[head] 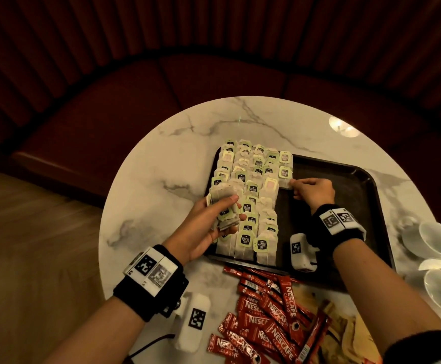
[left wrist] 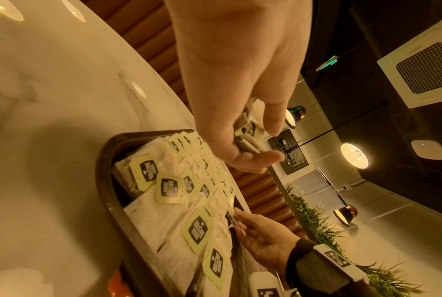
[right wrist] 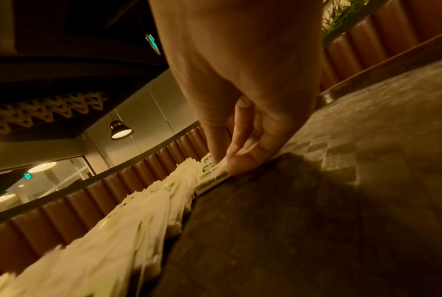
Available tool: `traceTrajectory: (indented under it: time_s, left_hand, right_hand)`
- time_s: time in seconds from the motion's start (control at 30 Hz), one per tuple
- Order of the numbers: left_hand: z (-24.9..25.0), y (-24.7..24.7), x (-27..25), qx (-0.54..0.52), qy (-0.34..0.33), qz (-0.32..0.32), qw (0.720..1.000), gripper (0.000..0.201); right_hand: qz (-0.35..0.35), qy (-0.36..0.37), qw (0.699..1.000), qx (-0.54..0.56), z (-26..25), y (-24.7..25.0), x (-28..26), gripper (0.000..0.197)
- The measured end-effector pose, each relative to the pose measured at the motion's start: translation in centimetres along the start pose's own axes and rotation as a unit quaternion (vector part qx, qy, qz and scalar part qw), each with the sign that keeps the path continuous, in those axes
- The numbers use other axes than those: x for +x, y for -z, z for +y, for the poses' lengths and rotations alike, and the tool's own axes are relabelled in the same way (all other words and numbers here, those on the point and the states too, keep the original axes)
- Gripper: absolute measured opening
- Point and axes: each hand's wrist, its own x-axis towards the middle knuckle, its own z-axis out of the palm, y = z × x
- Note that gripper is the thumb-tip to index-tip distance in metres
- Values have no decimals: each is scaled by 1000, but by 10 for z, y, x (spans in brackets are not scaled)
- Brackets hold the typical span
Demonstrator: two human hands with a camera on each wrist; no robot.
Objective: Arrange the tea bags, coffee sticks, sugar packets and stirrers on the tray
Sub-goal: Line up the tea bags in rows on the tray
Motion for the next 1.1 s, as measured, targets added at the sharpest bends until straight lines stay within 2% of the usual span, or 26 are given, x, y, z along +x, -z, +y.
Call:
traceTrajectory:
  time_s: [0.13, 0.23, 0.33, 0.43, 0.53, 0.7, 0.87, 1.1]
  left_hand:
    - [2, 1, 3, -51, 15, -3, 999, 26]
    - [3, -3, 6, -87, 23, -2, 996, 36]
    - [2, -7, 8, -99, 18, 5, 995, 44]
    - [0, -10, 9, -87, 7, 9, 996, 42]
    - [-1, -13, 7, -85, 5, -4, 996, 31]
    - [1, -17, 2, -69, 17, -27, 997, 27]
    - [4, -17, -1, -58, 18, -32, 998, 44]
    - [8, -15, -2, -36, -9, -8, 999, 40]
  right_hand:
    - [-5, 57, 998, 27, -14, 7, -26, 15]
    - [-108, 117, 986, 53, -29, 10, -73, 13]
    - [-236, 163, 957, 50, -34, 8, -118, 13]
    - [-296, 166, 939, 54, -29, 0, -139, 15]
    - [-284, 148, 943, 95, -25, -6, -146, 16]
    - [-255, 129, 943, 171, -27, -9, -153, 17]
    - [-235, 157, 944, 170, -29, -4, -152, 8]
    - [-252, 136, 933, 219, -35, 8, -145, 9]
